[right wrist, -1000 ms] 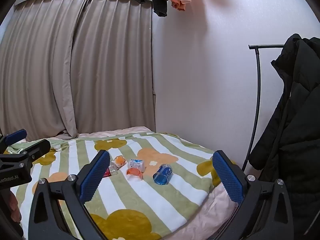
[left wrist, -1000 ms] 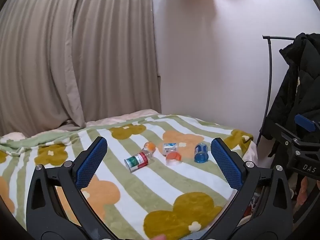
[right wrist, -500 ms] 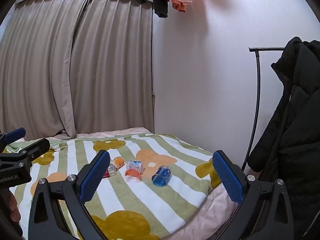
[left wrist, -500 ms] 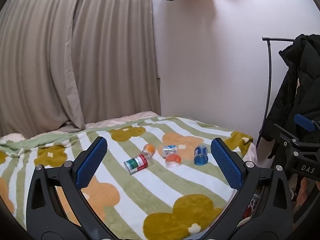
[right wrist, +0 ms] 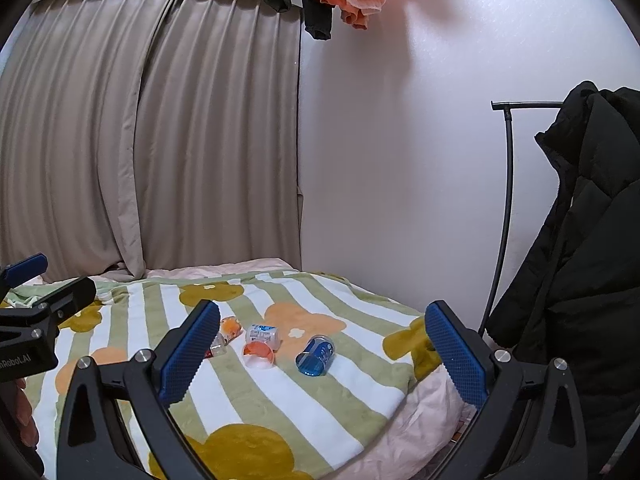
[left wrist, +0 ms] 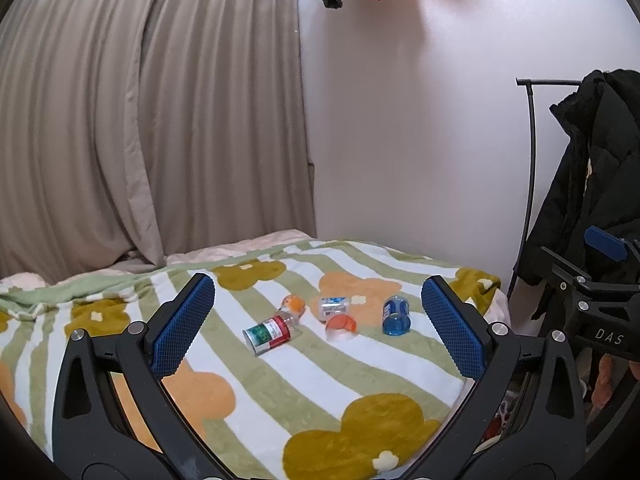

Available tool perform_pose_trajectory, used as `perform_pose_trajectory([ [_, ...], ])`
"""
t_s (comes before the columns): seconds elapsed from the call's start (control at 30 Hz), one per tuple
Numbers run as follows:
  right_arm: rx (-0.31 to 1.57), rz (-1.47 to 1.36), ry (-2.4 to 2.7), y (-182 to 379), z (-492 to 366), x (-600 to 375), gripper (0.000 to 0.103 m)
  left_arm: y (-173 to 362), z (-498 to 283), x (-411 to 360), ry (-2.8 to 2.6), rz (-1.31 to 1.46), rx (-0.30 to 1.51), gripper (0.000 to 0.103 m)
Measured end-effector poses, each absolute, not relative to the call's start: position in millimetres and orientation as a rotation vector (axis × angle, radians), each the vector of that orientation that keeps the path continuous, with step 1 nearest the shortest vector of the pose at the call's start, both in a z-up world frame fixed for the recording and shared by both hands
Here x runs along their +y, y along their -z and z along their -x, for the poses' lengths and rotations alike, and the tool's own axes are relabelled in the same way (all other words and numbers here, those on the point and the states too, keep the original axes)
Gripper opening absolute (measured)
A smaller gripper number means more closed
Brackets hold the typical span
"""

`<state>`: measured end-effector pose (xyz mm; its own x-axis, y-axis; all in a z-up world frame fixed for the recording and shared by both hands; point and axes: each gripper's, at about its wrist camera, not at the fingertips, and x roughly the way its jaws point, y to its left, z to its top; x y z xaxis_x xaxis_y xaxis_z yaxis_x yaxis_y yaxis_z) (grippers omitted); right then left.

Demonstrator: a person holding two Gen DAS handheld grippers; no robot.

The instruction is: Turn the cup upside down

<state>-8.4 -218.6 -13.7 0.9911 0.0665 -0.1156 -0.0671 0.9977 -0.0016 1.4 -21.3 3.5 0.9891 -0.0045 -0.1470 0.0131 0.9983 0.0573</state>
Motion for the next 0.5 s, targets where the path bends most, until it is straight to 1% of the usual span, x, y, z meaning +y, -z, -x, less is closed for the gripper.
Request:
perform_pose_trajectory([
  [0.5,0.114,0.010,-0.061,14.8,7.3,-221.0,0.102,-3.8,3.9,-21.5,0.010,-0.044,0.115,0.103],
])
